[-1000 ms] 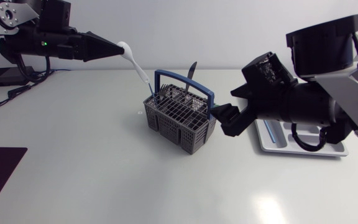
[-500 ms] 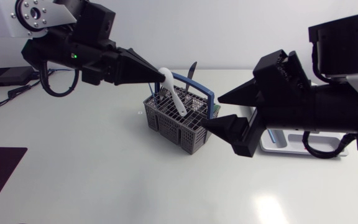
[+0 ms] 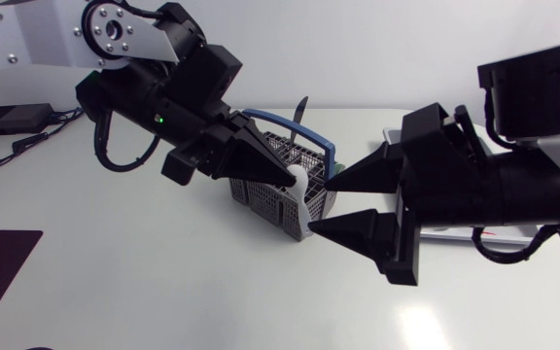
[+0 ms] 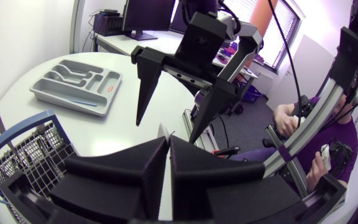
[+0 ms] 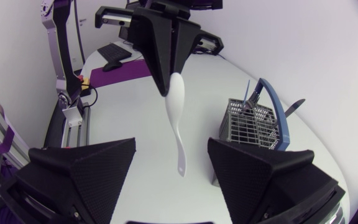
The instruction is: Unload the cutlery basket into the drawer organizer.
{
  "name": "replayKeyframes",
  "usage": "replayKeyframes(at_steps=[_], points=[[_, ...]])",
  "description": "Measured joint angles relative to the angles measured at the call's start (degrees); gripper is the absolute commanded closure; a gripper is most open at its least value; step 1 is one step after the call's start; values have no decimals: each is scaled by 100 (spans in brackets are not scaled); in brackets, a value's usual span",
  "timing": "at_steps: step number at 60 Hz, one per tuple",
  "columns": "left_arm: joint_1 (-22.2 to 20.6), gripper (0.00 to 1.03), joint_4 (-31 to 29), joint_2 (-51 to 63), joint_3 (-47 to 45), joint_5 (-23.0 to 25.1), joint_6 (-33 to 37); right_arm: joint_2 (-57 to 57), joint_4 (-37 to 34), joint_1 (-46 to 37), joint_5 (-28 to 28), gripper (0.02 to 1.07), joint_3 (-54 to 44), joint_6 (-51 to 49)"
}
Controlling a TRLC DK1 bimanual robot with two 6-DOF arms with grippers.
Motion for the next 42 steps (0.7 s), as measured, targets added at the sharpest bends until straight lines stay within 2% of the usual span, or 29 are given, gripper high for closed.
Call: replayKeyframes(at_steps=[3,15,22,33,40,42], points=[[-35,89,-44,7,59,-2,15,0,2,0,-42,28,-42,-37],[-181,89,-229,26,186,-20,66,2,9,0,-72,44,-151,-125],[-240,89,-269,39,197,-20,103,7,61,2,-116,46,-151,-127],[-291,89,-278,39,201,-20,103,129,140,168,-140,69,-151,-129],[-291,89,-278,39,201,-20,103,188,155,192,-155,93,-151,-129],[-291,89,-278,39,201,-20,103,195,160,197,-155,96,-151,-129]])
